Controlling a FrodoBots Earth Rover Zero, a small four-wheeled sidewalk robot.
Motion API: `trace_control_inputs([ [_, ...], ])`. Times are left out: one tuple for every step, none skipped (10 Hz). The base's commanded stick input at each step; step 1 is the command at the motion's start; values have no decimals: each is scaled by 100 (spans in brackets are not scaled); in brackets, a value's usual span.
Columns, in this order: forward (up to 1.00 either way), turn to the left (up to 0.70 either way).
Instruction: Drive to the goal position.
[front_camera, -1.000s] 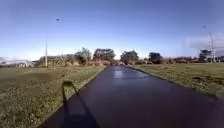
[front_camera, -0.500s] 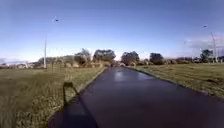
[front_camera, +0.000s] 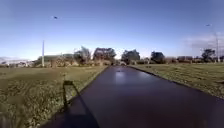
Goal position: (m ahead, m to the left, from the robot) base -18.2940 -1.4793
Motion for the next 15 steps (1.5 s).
trace_control_inputs([
  [100,0],
  [100,0],
  [100,0],
  [100,0],
  [100,0],
  [100,0],
  [100,0],
  [100,0],
  [100,0],
  [100,-4],
  [100,-25],
  [100,-30],
  [100,-31],
  [100,-23],
  [100,-10],
])
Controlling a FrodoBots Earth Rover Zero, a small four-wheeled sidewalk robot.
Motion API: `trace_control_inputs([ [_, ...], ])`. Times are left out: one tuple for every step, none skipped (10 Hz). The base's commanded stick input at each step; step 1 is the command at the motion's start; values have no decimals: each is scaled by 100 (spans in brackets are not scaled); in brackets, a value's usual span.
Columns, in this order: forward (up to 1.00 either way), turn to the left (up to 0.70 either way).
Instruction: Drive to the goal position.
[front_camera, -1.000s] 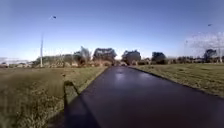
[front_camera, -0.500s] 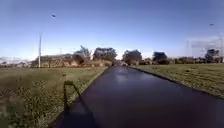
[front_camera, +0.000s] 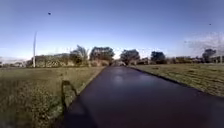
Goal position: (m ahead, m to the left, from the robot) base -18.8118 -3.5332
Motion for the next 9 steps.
trace_control_inputs([
  [83,-1],
  [49,0],
  [0,0],
  [0,0],
  [0,0],
  [3,0],
  [4,0],
  [0,0],
  [0,0],
])
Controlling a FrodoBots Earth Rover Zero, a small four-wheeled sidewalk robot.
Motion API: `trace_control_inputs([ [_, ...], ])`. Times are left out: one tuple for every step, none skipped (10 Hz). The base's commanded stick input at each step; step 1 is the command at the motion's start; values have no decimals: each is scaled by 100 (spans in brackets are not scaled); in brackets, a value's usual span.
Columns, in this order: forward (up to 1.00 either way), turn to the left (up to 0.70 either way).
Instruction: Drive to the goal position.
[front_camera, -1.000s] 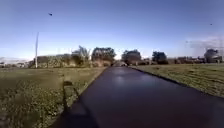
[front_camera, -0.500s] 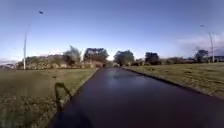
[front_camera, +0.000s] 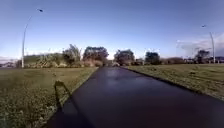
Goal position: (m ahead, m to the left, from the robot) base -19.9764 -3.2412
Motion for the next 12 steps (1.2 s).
trace_control_inputs([
  [0,0],
  [0,0],
  [0,0],
  [0,0],
  [0,0],
  [3,-3],
  [0,-92],
  [0,-92],
  [0,-93],
  [0,-97],
  [0,-98],
  [0,-98],
])
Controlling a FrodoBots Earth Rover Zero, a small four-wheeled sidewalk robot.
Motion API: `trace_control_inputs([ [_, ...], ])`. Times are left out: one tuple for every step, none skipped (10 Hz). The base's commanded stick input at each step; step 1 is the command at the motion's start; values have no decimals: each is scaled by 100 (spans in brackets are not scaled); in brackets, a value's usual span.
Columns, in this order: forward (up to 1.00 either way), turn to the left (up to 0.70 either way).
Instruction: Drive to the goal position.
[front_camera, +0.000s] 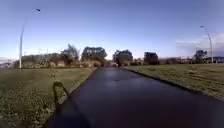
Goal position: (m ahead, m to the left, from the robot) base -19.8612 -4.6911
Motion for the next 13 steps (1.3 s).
trace_control_inputs([
  [0,-98],
  [0,-98],
  [3,-54],
  [0,-98],
  [0,-98],
  [0,-98],
  [1,-86],
  [4,-27],
  [2,-58],
  [0,-98],
  [0,-98],
  [0,-98],
  [1,-80],
])
